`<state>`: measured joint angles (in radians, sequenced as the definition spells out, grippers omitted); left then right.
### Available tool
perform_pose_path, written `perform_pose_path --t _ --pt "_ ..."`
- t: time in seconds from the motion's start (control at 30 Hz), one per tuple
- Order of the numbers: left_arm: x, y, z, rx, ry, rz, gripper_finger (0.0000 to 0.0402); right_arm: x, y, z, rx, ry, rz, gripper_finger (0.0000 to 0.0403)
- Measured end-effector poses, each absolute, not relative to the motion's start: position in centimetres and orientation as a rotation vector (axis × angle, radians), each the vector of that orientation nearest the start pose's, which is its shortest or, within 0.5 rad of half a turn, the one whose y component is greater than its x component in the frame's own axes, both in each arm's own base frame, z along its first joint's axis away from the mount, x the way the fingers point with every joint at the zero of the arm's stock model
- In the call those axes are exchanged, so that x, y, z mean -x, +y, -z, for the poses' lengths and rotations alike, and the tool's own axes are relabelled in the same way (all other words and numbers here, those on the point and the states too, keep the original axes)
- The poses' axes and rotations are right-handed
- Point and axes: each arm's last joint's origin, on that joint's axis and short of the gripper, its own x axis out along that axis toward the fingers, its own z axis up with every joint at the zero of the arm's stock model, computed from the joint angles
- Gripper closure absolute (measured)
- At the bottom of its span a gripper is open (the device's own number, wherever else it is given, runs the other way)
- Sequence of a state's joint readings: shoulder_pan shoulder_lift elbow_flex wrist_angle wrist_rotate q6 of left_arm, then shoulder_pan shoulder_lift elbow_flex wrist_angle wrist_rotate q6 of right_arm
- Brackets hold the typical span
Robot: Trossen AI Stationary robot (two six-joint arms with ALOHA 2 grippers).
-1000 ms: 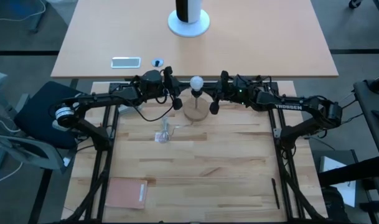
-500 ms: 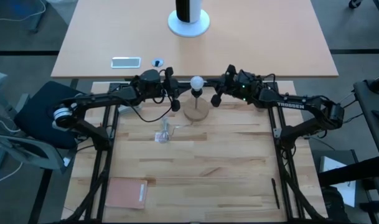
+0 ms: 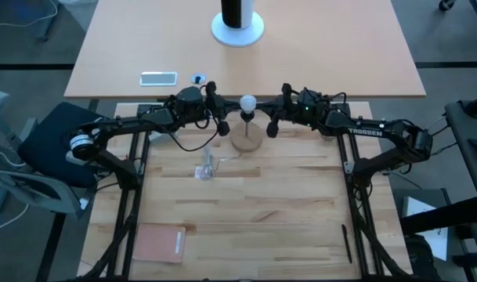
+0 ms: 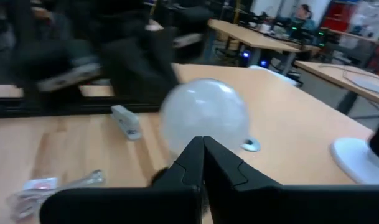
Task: Screw lightbulb
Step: Insert the lightbulb into the desk lamp
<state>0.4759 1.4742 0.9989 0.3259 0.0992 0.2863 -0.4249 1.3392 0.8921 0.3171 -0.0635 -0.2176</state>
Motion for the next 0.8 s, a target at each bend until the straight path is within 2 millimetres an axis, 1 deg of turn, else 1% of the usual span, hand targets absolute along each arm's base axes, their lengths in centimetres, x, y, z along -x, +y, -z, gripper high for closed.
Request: perform_pose_path --t 0.17,0.37,0.47,0.63,0.73,0.8 --pt "-29.9 15.2 -29.3 -0.230 0.200 -0.407 0.0401 -28.0 -11.3 -29.5 0.181 0.175 0.302 0.0403" --pt "-29.5 15.0 -29.6 -0.223 0.217 -0.409 0.0401 -27.7 -11.4 -29.3 0.171 0.221 0.374 0.0403" --pt "-29.1 14.7 -29.9 -0.215 0.225 -0.376 0.0401 -27.5 -11.6 -29.3 0.187 0.240 0.435 0.0403" --pt "-29.2 14.3 -29.9 -0.187 0.204 -0.223 0.0401 -27.3 -12.7 -29.2 0.214 0.242 0.503 0.0403" --pt "-29.4 14.4 -29.7 -0.184 0.207 -0.231 0.0401 -27.3 -13.3 -29.1 0.221 0.233 0.516 0.0403" --pt "-29.6 14.6 -29.4 -0.184 0.217 -0.266 0.0401 -27.6 -13.4 -29.1 0.223 0.208 0.492 0.0403"
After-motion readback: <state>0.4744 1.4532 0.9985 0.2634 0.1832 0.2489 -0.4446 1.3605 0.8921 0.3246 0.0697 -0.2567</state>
